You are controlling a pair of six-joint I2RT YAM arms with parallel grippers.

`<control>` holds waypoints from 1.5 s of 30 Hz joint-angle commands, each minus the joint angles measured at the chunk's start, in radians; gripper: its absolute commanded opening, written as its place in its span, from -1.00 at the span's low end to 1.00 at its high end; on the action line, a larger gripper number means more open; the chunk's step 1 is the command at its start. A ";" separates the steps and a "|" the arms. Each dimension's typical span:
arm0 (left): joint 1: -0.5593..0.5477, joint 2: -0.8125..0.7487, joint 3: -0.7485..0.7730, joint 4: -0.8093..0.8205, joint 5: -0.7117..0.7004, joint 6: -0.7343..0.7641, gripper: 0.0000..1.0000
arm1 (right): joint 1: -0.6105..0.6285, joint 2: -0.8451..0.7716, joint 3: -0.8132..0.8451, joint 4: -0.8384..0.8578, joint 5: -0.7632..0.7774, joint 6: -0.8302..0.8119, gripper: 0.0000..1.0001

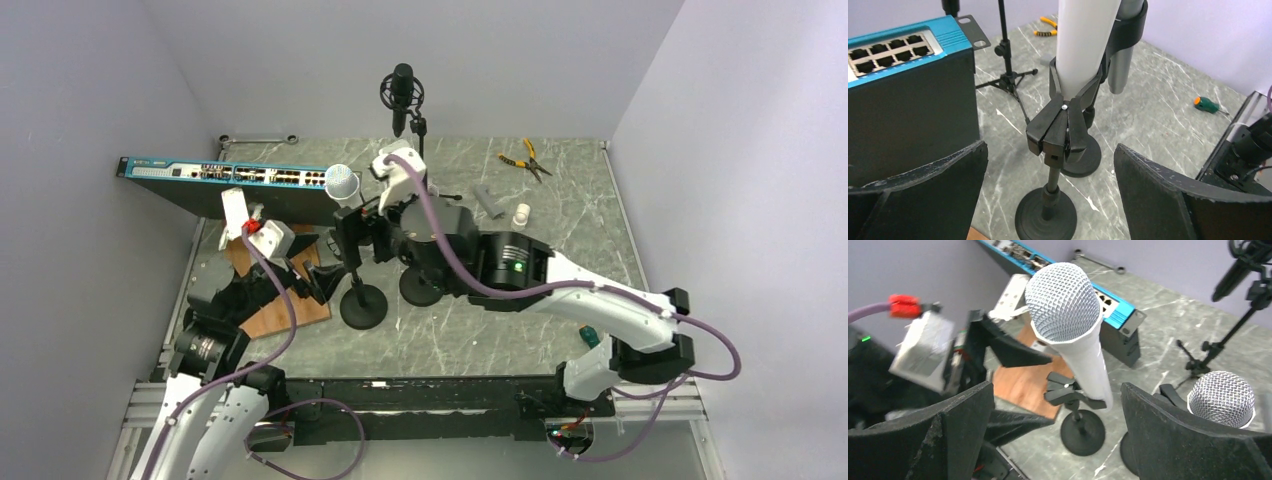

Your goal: Remove the microphone from the stand

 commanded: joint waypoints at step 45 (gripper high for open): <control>-0.011 -0.086 -0.165 0.345 -0.026 0.067 0.84 | -0.034 0.215 -0.052 0.329 0.243 -0.310 -0.46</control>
